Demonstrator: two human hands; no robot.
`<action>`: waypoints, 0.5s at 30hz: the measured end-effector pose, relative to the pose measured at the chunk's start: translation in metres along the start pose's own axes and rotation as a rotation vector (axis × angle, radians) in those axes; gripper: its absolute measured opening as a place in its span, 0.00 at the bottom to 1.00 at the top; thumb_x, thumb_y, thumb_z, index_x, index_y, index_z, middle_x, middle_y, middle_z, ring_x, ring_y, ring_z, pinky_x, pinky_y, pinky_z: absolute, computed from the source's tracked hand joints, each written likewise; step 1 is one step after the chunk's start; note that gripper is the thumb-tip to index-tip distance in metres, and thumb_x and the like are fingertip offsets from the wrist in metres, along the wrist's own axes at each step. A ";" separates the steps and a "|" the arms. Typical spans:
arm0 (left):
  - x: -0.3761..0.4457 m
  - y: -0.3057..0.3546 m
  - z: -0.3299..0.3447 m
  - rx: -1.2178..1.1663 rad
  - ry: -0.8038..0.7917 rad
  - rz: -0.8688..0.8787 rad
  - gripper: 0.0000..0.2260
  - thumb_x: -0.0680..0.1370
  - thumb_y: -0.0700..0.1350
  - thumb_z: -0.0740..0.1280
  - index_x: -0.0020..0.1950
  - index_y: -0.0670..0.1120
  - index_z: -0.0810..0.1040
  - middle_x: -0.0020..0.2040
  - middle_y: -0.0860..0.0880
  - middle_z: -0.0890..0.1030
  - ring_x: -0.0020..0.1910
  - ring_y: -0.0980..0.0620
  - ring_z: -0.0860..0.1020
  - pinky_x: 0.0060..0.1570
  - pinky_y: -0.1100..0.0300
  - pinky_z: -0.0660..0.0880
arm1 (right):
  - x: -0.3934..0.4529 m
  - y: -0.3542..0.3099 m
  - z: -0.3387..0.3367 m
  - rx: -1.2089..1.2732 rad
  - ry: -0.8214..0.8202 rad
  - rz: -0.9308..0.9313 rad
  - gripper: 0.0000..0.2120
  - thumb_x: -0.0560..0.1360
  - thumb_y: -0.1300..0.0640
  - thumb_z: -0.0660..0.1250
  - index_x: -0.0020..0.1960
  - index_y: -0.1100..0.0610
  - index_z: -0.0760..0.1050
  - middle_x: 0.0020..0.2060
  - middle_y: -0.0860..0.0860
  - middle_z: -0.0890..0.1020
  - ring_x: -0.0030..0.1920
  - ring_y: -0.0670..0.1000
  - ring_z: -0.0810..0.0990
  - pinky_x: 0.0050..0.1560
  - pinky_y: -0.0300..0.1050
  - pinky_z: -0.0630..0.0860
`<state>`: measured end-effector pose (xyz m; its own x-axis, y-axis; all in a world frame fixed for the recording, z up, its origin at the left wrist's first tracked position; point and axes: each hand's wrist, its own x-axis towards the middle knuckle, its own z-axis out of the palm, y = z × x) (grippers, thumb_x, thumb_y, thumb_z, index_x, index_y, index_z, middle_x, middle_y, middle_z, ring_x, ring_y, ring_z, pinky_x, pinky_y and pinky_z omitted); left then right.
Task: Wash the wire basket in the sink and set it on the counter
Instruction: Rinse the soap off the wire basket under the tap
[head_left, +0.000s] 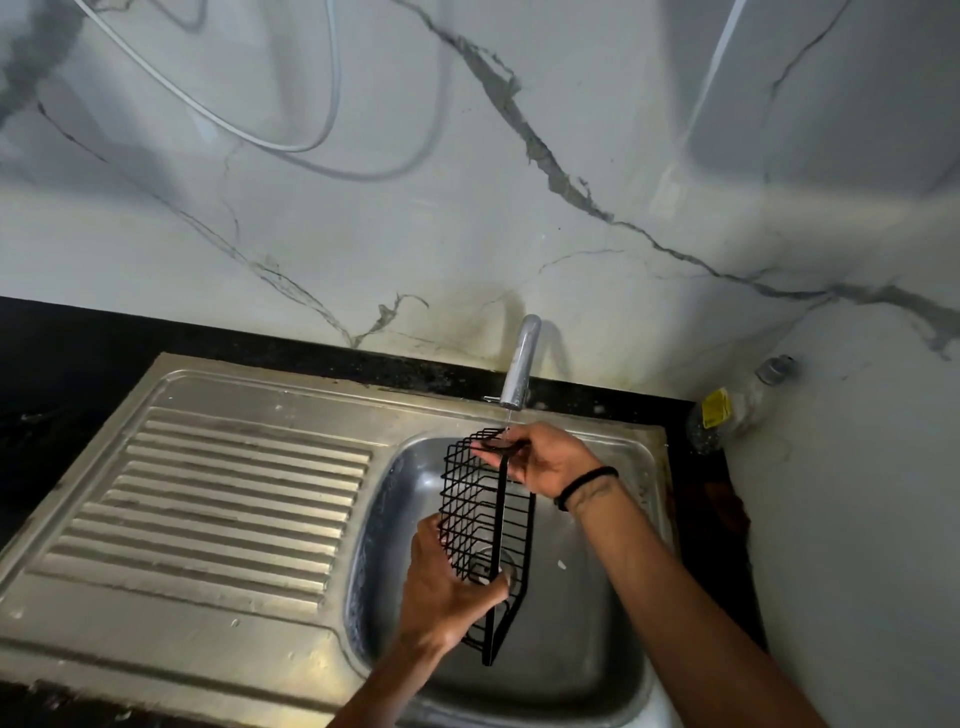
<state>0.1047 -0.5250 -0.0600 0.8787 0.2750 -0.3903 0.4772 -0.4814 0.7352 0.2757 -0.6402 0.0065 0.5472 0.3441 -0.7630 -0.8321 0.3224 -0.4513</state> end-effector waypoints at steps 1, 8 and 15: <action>0.000 -0.003 0.000 -0.038 0.004 0.011 0.55 0.61 0.65 0.81 0.79 0.50 0.56 0.74 0.50 0.67 0.71 0.53 0.68 0.66 0.64 0.64 | -0.001 0.001 0.003 -0.046 -0.012 -0.014 0.05 0.83 0.69 0.58 0.56 0.64 0.70 0.50 0.70 0.83 0.48 0.67 0.86 0.33 0.49 0.84; 0.018 0.026 -0.016 -0.492 -0.041 0.107 0.37 0.77 0.74 0.55 0.82 0.59 0.58 0.83 0.54 0.59 0.80 0.59 0.59 0.78 0.52 0.59 | -0.015 0.008 0.006 -0.369 0.044 -0.106 0.07 0.86 0.60 0.57 0.61 0.61 0.70 0.34 0.59 0.86 0.38 0.59 0.87 0.20 0.39 0.72; 0.097 0.079 0.017 -0.537 -0.107 0.057 0.42 0.74 0.79 0.50 0.84 0.60 0.50 0.85 0.54 0.51 0.83 0.53 0.51 0.82 0.40 0.49 | -0.034 0.020 -0.025 -0.405 0.320 -0.465 0.13 0.84 0.51 0.63 0.53 0.60 0.80 0.39 0.61 0.87 0.32 0.52 0.86 0.23 0.37 0.74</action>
<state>0.2275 -0.5504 -0.0490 0.9130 0.1608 -0.3750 0.3788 0.0075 0.9254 0.2386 -0.6672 0.0122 0.8533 -0.0467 -0.5193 -0.5200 -0.0029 -0.8542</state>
